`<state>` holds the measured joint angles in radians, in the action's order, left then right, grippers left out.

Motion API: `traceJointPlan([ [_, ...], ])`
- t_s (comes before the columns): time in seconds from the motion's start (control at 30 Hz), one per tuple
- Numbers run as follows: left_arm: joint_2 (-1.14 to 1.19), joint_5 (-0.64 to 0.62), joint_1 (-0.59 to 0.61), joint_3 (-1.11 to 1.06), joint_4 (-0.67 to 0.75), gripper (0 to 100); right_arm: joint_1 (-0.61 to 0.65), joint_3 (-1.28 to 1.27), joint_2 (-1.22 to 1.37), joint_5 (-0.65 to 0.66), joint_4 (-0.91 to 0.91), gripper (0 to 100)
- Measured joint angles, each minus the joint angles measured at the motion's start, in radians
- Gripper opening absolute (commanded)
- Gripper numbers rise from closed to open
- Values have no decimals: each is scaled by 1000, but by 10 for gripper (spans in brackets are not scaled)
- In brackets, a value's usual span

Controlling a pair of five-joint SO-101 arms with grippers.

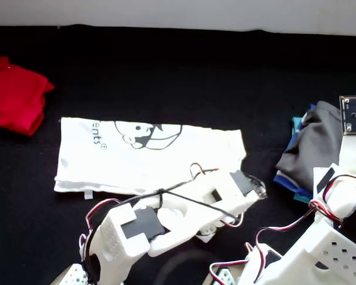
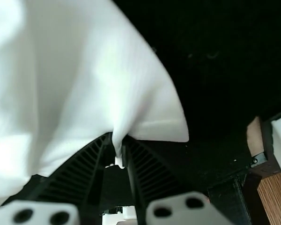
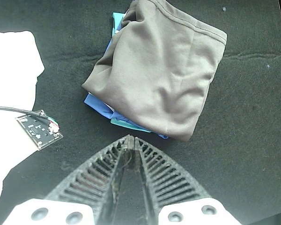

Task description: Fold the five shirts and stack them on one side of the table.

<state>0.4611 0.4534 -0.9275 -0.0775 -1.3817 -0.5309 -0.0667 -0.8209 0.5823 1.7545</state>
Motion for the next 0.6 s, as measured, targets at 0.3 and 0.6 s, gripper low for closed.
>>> traceJointPlan([
  [0.3, -212, 2, 68, 0, -12, 7, 0, 0, 0, 0, 0, 19],
  [0.6, -215, 2, 213, 0, 160, 14, 0, 0, 0, 0, 0, 19],
])
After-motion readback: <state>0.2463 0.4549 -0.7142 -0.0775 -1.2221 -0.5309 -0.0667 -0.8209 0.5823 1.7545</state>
